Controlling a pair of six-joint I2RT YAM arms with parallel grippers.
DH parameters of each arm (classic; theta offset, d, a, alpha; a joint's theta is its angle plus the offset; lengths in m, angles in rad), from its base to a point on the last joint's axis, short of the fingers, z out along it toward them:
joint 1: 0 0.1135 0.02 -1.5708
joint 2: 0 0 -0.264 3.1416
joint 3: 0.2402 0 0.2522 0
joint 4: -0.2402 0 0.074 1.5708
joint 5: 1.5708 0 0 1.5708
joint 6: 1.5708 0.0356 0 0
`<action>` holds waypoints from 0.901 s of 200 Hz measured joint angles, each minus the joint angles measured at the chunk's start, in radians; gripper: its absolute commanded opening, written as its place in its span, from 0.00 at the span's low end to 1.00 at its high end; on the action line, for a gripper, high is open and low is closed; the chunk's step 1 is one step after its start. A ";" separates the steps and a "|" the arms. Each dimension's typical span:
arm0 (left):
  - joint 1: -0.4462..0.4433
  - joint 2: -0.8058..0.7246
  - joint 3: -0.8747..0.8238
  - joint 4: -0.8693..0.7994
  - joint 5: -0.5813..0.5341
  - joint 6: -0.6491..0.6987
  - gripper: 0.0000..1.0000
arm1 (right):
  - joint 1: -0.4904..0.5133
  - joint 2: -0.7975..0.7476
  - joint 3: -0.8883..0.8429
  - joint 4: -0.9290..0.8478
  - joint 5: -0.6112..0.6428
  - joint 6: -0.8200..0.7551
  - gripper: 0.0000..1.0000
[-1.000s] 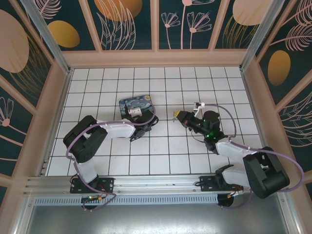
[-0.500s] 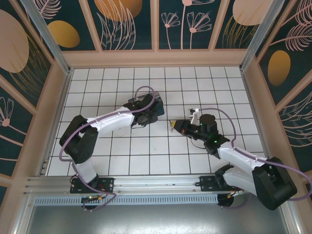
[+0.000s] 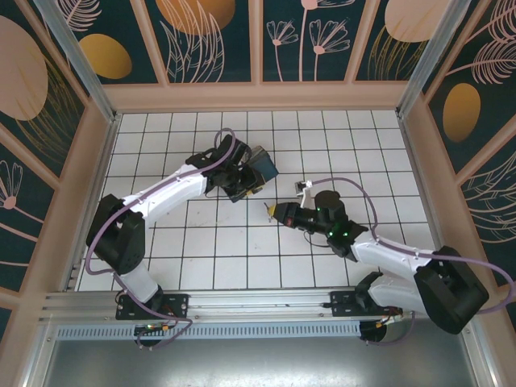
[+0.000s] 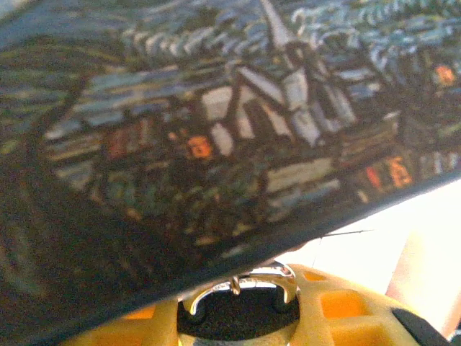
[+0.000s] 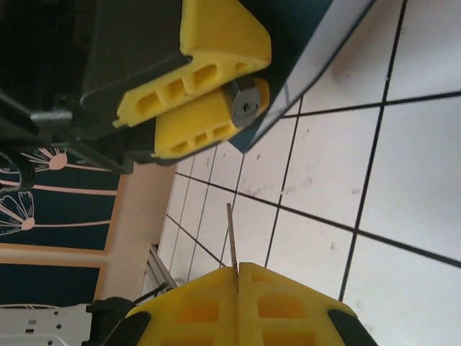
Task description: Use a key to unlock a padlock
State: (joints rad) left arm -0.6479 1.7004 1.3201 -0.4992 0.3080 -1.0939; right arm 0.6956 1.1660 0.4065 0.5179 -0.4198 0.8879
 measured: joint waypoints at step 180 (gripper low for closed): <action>0.048 -0.044 0.002 0.014 0.231 -0.025 0.20 | -0.069 0.041 0.103 -0.037 -0.062 -0.098 0.00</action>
State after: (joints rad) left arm -0.6003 1.6562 1.3220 -0.4847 0.5392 -1.1191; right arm 0.6266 1.2072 0.5098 0.4812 -0.4820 0.7902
